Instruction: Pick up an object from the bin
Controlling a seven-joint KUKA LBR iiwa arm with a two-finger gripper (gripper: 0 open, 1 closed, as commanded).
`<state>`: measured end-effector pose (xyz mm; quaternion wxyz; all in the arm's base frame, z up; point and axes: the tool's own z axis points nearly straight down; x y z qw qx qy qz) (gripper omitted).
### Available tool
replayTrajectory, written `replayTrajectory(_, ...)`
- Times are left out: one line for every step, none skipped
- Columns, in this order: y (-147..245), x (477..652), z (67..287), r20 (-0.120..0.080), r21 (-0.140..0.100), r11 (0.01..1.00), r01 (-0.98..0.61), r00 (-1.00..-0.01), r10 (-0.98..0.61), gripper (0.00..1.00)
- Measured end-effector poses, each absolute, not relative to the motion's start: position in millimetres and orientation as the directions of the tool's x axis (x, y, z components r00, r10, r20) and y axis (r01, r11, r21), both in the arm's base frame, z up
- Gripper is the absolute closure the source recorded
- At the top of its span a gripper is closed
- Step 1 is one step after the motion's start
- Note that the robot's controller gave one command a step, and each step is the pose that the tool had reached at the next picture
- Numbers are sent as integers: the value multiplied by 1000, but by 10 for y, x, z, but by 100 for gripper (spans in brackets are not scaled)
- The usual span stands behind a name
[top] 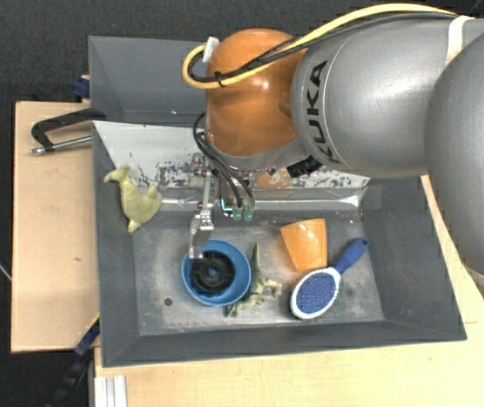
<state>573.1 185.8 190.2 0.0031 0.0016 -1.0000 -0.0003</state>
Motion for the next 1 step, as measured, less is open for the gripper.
replayTrajectory(1394,5368,894,-10,2,980,-198,-980,-198,0)
